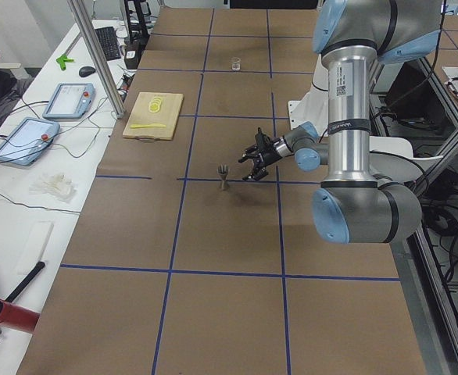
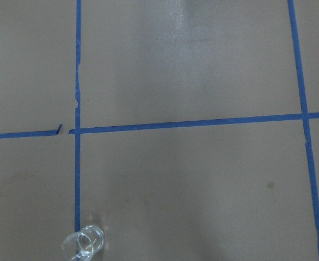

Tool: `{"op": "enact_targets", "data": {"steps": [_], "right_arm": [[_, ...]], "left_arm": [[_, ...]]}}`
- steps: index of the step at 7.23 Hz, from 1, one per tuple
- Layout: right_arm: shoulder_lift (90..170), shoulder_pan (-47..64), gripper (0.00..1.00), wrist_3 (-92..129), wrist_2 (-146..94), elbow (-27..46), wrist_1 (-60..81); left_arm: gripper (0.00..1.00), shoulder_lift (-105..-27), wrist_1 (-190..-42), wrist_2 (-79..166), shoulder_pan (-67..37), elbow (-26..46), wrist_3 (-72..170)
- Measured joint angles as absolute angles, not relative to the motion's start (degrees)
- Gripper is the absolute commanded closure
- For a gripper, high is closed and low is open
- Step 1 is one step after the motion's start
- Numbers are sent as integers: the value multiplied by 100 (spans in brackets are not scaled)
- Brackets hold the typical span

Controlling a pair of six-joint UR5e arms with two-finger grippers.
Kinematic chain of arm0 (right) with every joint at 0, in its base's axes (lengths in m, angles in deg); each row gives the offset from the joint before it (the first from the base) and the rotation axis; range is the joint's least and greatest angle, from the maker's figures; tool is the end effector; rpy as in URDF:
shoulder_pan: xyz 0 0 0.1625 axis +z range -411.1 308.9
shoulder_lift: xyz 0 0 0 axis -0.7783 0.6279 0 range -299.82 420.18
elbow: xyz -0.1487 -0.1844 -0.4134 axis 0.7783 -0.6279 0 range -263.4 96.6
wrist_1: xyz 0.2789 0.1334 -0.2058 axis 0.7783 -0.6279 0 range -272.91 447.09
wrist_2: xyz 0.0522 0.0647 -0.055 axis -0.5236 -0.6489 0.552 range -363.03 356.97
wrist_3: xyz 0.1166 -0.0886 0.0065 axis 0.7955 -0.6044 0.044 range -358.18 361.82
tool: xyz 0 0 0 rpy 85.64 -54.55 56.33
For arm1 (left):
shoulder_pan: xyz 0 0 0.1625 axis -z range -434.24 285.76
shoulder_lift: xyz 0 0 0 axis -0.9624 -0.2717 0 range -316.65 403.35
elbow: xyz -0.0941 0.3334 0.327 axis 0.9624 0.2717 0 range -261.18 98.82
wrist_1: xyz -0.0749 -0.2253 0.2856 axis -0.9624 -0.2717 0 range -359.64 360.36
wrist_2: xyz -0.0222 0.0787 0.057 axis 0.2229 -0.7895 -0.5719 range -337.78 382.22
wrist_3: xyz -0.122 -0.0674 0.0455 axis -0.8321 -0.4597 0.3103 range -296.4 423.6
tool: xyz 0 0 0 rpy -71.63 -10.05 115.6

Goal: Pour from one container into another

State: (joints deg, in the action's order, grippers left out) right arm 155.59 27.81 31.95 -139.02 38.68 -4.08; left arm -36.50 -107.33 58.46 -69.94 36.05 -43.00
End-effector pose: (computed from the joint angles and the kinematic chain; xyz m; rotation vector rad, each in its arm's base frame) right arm -0.0492 -0.3966 0.5302 0.1161 -0.8862 0.1313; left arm 0.3588 -0.2792 0.5440 0.8551 0.6643 -0.6131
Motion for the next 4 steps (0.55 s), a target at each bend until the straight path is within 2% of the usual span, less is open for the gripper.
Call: {"op": "enact_targets", "data": {"steps": [4], "right_arm": [[15894,2164,0,4052,-13665,4573,-405]], "left_arm": [[9,-3976,-10714,4852,-6992,2769,-4327]]}}
